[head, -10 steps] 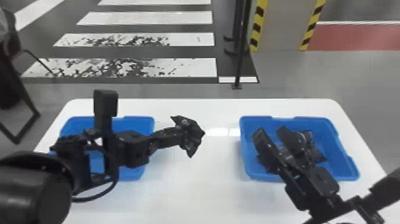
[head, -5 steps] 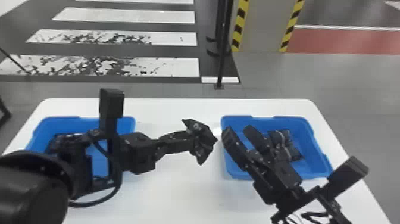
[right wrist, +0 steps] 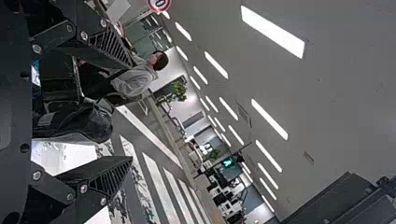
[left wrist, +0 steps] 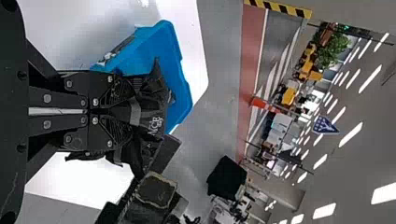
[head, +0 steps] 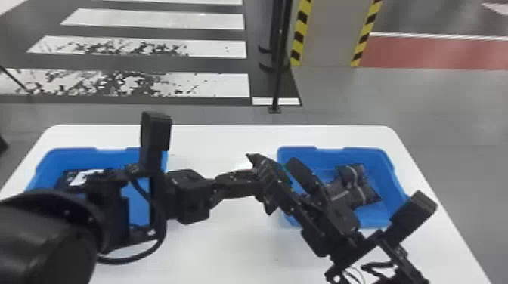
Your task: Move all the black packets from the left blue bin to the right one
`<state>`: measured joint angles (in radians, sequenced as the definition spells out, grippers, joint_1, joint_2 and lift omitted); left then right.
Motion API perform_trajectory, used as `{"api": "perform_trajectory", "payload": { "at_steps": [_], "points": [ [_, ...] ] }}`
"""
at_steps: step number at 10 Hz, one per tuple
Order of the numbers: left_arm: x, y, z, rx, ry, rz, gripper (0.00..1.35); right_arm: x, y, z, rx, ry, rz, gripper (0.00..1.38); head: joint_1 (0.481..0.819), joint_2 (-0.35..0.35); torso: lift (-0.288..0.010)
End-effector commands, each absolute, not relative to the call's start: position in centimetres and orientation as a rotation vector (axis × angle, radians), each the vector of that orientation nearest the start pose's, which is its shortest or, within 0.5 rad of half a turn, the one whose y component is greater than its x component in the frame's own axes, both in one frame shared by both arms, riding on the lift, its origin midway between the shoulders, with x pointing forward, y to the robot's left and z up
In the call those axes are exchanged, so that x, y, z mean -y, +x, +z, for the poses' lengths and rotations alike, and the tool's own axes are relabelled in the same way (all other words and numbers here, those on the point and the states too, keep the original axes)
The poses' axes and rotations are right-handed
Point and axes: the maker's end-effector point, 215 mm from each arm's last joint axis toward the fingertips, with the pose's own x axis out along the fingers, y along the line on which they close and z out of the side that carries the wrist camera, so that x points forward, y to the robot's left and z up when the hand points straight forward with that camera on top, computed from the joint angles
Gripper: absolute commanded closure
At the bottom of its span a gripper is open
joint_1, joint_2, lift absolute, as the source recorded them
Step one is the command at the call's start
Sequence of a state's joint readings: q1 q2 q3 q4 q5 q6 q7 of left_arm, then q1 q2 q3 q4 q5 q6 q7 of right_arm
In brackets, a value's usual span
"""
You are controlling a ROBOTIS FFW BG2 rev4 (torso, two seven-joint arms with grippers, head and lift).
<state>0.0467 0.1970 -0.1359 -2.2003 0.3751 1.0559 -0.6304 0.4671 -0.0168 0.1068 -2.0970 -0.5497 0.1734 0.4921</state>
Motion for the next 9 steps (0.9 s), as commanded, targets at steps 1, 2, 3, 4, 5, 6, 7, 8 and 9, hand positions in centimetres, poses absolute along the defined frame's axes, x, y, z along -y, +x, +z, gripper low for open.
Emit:
{"api": "perform_trajectory", "payload": {
  "at_steps": [1,2,3,4,5,6,7,8,9],
  "points": [
    [-0.7,42.2,-30.6,-0.496,-0.217,-1.008,1.21,5.6,41.6,-29.3,-0.038,0.614,0.654,0.5,0.695,-0.063,-0.121],
    [-0.3,42.0,-30.5,-0.495,-0.218,-1.019,1.21,5.8,41.8,-29.6,-0.04,0.621,0.645,0.89,0.695,-0.064,-0.121],
    [-0.2,41.9,-30.4,-0.493,-0.219,-1.022,1.21,7.1,42.5,-28.8,0.004,0.606,0.609,1.31,0.695,-0.066,-0.121],
    [-0.2,41.9,-30.3,-0.493,-0.222,-1.025,1.21,7.8,42.8,-28.5,0.023,0.601,0.591,1.28,0.695,-0.078,-0.121],
    [-0.1,41.8,-30.3,-0.49,-0.226,-1.028,1.21,7.9,42.8,-28.4,0.025,0.603,0.59,1.28,0.695,-0.092,-0.121],
    [-0.2,42.0,-30.1,-0.481,-0.224,-1.024,1.21,7.8,42.7,-28.6,0.018,0.602,0.592,1.28,0.695,-0.101,-0.121],
    [-0.4,42.4,-29.7,-0.461,-0.225,-1.016,1.21,7.5,42.6,-28.6,0.012,0.606,0.6,1.28,0.695,-0.103,-0.121],
    [-0.8,42.8,-29.3,-0.44,-0.24,-0.997,1.12,7.5,42.6,-28.7,0.008,0.61,0.6,1.28,0.695,-0.1,-0.121],
    [-2.1,43.1,-29.9,-0.448,-0.27,-0.96,0.56,8.3,43.2,-28.7,0.013,0.61,0.587,1.28,0.695,-0.094,-0.121]
  ]
}}
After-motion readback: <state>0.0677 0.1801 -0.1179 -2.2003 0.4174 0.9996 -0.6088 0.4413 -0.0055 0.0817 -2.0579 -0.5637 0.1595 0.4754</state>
